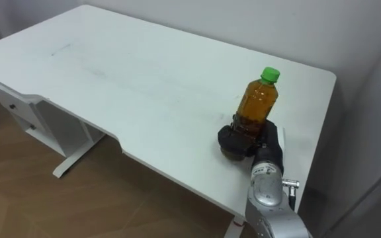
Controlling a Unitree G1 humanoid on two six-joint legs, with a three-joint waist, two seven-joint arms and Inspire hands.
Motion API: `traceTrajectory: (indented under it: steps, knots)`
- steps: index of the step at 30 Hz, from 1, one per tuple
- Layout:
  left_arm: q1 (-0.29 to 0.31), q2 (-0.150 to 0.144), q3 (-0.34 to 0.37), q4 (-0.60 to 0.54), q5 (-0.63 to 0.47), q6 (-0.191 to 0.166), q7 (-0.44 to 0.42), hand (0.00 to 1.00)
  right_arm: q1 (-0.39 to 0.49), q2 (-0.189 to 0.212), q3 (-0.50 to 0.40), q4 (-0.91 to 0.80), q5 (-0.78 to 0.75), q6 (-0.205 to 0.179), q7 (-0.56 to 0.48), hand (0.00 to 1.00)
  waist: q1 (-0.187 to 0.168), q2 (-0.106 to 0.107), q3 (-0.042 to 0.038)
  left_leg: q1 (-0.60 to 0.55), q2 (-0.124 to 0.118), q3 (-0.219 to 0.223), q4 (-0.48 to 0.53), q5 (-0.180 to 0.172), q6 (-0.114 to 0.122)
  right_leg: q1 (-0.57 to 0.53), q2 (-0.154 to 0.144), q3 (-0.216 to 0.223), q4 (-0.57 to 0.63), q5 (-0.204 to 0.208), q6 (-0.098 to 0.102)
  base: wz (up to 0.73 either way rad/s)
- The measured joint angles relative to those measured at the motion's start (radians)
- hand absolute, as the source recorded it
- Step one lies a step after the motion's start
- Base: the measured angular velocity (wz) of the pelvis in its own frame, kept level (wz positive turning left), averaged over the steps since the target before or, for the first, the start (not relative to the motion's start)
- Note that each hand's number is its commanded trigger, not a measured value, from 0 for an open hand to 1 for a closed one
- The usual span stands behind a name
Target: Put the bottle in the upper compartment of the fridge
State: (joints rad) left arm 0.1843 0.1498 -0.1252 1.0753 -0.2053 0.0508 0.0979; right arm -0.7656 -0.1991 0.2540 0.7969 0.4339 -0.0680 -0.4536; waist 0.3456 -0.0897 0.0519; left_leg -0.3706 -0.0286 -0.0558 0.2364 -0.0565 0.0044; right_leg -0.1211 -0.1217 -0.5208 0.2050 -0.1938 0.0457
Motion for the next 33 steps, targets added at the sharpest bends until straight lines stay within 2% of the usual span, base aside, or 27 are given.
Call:
traceTrajectory:
  steps: [12, 20, 21, 26, 28, 32, 33]
  knots:
    - [-0.002, 0.005, 0.013, 0.002, 0.003, -0.010, 0.000, 0.00, 0.000, -0.008, -0.001, 0.017, 0.078, 0.015, 0.054, 1.00, 0.009, -0.003, 0.0000, 0.015, 0.001, 0.001, 0.000, 0.000, 0.000, 0.017, 0.000, -0.004, -0.002, 0.000, 0.000, 0.00]
    - [-0.001, 0.011, 0.046, -0.005, 0.004, -0.006, -0.005, 0.00, 0.001, -0.009, 0.000, -0.035, 0.077, 0.078, 0.100, 1.00, 0.010, -0.011, -0.0058, 0.019, 0.006, 0.014, 0.000, 0.000, 0.000, 0.015, 0.001, 0.001, -0.002, 0.002, -0.002, -0.04]
    - [0.002, 0.014, 0.051, -0.005, 0.004, -0.007, -0.009, 0.00, 0.008, -0.011, 0.000, -0.069, 0.077, 0.092, 0.108, 1.00, 0.009, -0.012, -0.0070, 0.025, 0.007, 0.019, 0.000, 0.000, 0.000, 0.019, 0.001, 0.006, -0.002, 0.002, -0.002, -0.08]
    - [0.009, 0.018, 0.117, 0.003, 0.023, -0.008, -0.011, 0.00, 0.066, -0.014, 0.000, -0.277, 0.071, 0.094, 0.107, 1.00, -0.017, -0.013, -0.0079, 0.081, 0.006, 0.025, -0.005, -0.001, 0.000, 0.072, 0.000, 0.016, -0.006, 0.002, -0.002, -0.02]
    - [0.009, 0.017, 0.143, 0.000, 0.023, -0.008, 0.001, 0.00, 0.095, -0.015, 0.000, -0.359, 0.070, 0.093, 0.107, 1.00, -0.023, -0.013, -0.0187, 0.118, 0.007, 0.034, -0.017, -0.001, -0.001, 0.103, 0.000, 0.019, -0.013, 0.002, -0.002, -0.08]
    - [0.011, 0.018, 0.143, -0.003, 0.024, -0.009, 0.006, 0.00, 0.128, -0.009, 0.002, -0.484, 0.034, 0.096, 0.118, 1.00, -0.027, -0.006, -0.0315, 0.156, 0.014, 0.052, -0.026, -0.005, -0.002, 0.124, 0.005, 0.051, -0.019, 0.002, -0.002, -0.20]
    - [0.013, 0.018, 0.143, -0.002, 0.025, -0.008, 0.006, 0.00, 0.128, -0.010, 0.002, -0.516, 0.026, 0.099, 0.128, 1.00, -0.035, -0.003, -0.0402, 0.158, 0.016, 0.052, -0.026, -0.004, -0.003, 0.126, 0.007, 0.053, -0.019, 0.004, -0.005, -0.13]
